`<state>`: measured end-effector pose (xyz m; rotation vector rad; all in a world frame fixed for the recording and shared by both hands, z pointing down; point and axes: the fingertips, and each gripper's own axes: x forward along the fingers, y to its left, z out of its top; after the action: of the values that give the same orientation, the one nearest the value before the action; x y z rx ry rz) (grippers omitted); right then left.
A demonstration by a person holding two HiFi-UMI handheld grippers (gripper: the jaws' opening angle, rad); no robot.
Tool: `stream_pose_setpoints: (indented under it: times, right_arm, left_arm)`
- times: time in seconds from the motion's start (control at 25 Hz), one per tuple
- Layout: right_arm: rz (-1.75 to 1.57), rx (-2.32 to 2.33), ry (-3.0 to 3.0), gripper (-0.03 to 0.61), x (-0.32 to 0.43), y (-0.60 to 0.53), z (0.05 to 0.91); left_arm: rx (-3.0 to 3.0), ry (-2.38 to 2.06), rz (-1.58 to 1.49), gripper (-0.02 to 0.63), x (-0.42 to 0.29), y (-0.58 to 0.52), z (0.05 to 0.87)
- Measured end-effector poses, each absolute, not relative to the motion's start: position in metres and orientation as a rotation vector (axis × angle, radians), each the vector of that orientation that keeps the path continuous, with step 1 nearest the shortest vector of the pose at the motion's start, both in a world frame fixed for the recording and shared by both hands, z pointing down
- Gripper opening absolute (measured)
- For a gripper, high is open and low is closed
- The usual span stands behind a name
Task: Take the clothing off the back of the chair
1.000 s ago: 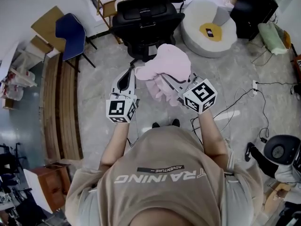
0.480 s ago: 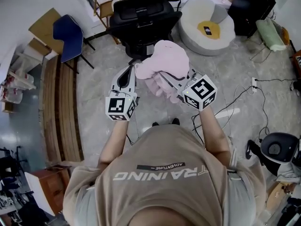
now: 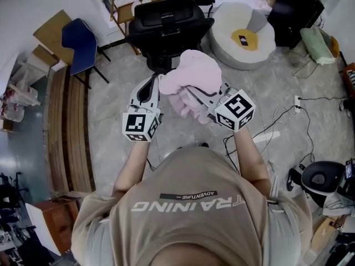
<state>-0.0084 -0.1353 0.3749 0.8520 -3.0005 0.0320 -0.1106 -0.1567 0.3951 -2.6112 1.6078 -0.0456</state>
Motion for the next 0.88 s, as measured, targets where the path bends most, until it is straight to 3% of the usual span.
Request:
stream_pose_setpoints:
  times: [0.88]
  right_arm:
    - [0.024, 0.795, -3.031, 0.156, -0.020, -0.142, 0.378]
  left_arm:
    - [-2.573, 1.668, -0.031, 0.009, -0.123, -0.160, 0.394]
